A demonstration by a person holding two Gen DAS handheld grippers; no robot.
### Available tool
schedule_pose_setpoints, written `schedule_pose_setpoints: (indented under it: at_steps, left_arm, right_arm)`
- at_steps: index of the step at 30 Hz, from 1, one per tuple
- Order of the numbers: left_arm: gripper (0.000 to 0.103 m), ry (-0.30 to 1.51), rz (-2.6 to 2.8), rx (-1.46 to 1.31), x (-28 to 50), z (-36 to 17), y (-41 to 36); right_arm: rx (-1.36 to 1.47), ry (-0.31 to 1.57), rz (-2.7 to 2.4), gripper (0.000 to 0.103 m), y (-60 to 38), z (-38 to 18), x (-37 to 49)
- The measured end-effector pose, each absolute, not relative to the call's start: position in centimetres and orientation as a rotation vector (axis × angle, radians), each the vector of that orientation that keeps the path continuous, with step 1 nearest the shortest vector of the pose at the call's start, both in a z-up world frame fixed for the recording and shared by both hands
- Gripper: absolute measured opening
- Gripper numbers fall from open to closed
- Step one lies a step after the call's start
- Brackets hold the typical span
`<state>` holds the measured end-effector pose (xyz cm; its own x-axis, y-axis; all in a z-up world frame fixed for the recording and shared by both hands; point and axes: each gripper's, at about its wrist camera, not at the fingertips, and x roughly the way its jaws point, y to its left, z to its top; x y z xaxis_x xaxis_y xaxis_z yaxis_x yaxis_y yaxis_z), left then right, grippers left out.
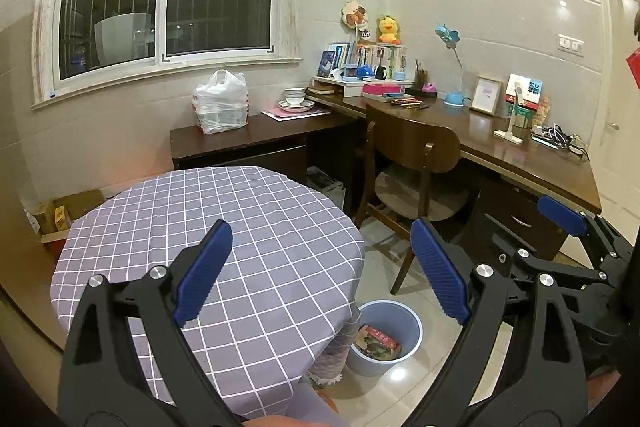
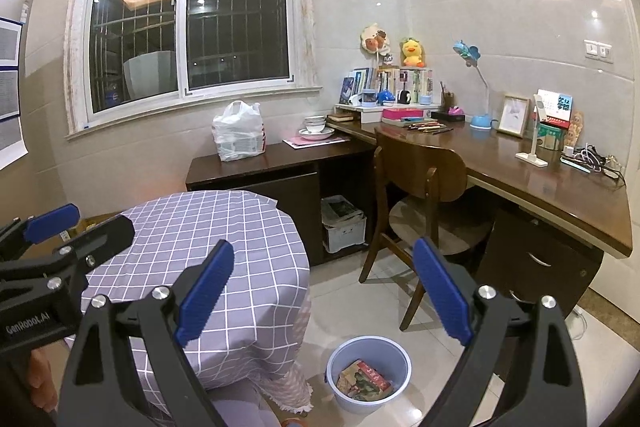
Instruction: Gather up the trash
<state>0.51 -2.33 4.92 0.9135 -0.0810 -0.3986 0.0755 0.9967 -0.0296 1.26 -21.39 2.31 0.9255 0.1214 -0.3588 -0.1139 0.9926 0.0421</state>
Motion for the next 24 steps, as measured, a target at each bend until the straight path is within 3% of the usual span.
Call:
schedule_pose_setpoints:
  at_steps: [24]
  left_arm:
    - [0.089,0.426,-0.074,-0.007,0.75,4.41,-2.16]
  right_arm:
    - [0.053,0.387,0.146,0.090,-21.53,1.95,1.50]
